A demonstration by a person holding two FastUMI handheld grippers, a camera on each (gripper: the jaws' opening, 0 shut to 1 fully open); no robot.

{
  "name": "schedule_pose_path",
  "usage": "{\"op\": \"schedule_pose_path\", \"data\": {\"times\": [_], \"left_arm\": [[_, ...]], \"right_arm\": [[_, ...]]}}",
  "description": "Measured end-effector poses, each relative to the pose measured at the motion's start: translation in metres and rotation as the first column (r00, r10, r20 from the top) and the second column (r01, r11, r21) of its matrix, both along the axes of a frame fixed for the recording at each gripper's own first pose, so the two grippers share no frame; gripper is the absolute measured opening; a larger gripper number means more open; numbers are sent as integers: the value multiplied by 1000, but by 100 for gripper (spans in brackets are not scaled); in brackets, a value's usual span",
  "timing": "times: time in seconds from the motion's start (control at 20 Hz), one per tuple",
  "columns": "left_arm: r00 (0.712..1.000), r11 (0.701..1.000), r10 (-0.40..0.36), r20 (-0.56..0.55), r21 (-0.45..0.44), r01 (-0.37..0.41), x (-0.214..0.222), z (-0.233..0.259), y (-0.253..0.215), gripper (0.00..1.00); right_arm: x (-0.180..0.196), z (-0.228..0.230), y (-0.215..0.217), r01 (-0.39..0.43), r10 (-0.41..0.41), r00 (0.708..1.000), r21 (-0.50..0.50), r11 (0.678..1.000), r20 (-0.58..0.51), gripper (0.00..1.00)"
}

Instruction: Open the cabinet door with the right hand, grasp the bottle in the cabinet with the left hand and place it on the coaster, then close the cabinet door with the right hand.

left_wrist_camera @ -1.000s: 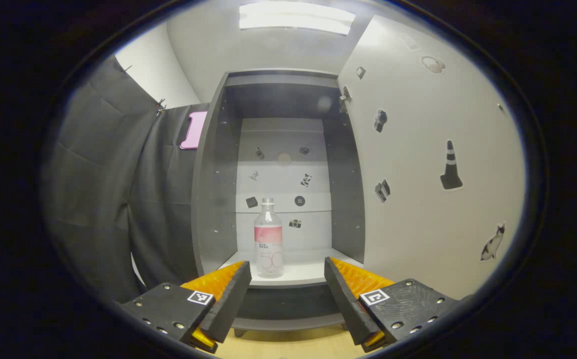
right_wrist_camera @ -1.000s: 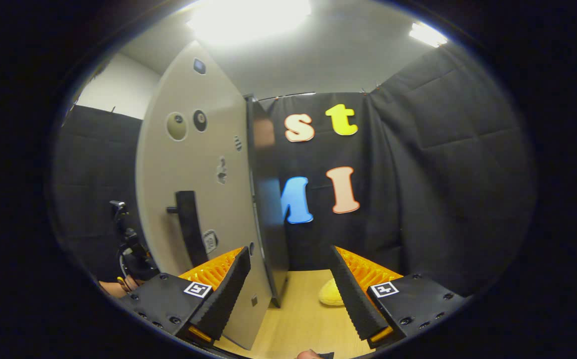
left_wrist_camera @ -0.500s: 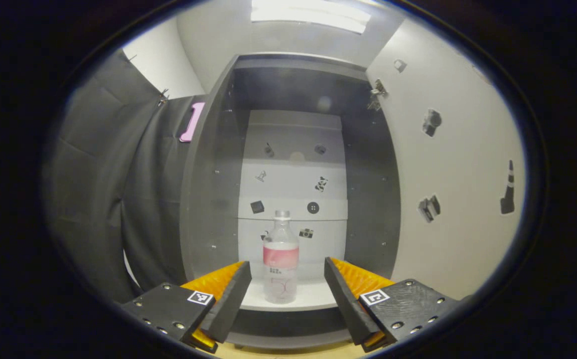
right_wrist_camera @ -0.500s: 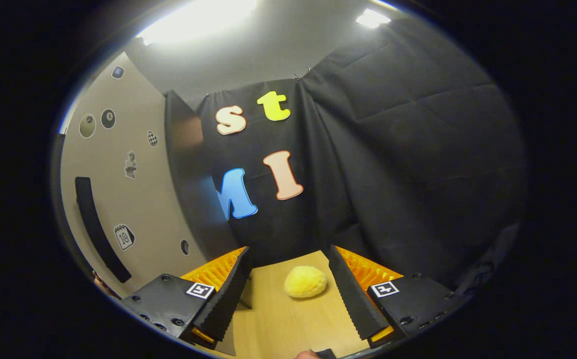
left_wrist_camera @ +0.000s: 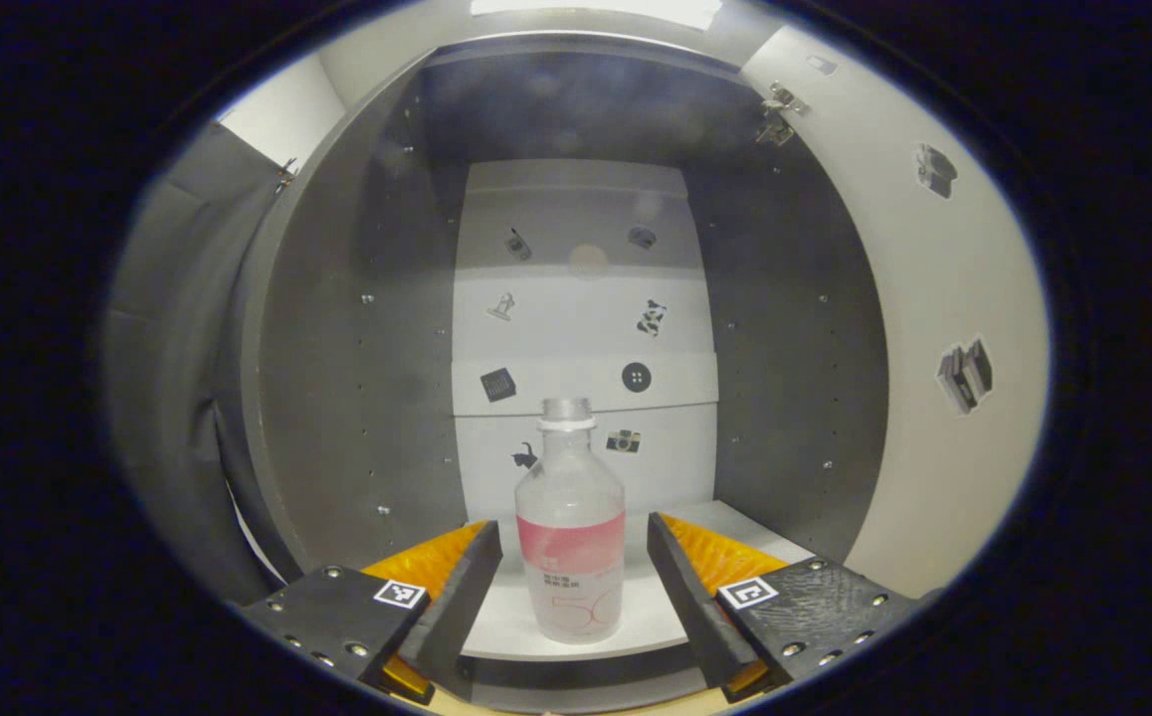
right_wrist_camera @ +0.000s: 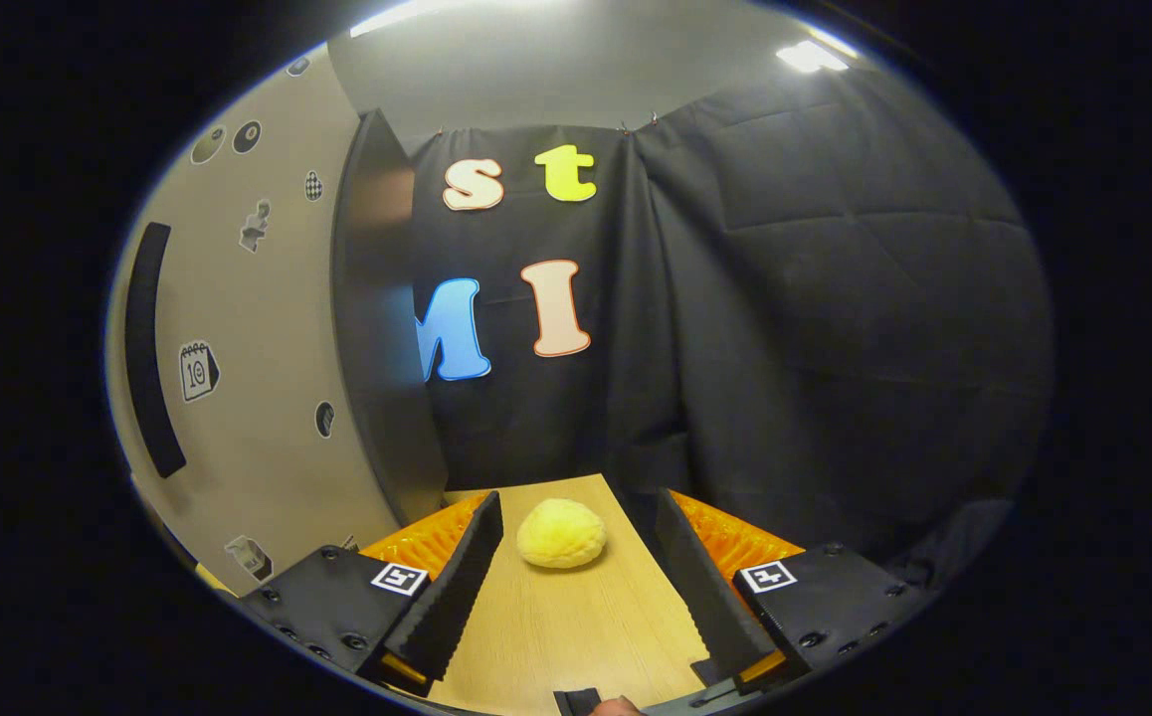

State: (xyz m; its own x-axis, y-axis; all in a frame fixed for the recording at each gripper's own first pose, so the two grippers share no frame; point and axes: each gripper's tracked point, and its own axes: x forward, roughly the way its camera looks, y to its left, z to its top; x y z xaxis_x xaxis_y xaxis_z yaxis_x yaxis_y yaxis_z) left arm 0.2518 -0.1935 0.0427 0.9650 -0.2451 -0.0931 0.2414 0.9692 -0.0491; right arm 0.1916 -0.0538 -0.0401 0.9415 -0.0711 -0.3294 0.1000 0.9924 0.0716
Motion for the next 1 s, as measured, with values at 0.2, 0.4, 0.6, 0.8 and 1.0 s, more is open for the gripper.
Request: {"op": "schedule_pose_path", "data": {"times": [0.2,0.4,0.6,0.8,1.0], "left_arm": [[1000,1000,3,-18,6,-2,14,-8,0,89],[1000,1000,2,-29,11,-2,22,-14,1,81],[999,1000,11,-33,1,-11,17,-14,8,72],[1000,998,23,-5,-53,-23,3,-2,23,72],[999,996,41,17,-86,-39,-24,1,45,73]], "right_arm": [[2,-10,0,7,-6,1000,27,1000,-25,98],[5,-14,0,7,-6,999,24,1000,-35,98],[9,-16,4,-11,11,999,-2,1000,-36,98],[14,-17,9,-35,35,999,-8,999,-38,98],[20,-19,18,-60,60,998,7,998,-33,98]]}}
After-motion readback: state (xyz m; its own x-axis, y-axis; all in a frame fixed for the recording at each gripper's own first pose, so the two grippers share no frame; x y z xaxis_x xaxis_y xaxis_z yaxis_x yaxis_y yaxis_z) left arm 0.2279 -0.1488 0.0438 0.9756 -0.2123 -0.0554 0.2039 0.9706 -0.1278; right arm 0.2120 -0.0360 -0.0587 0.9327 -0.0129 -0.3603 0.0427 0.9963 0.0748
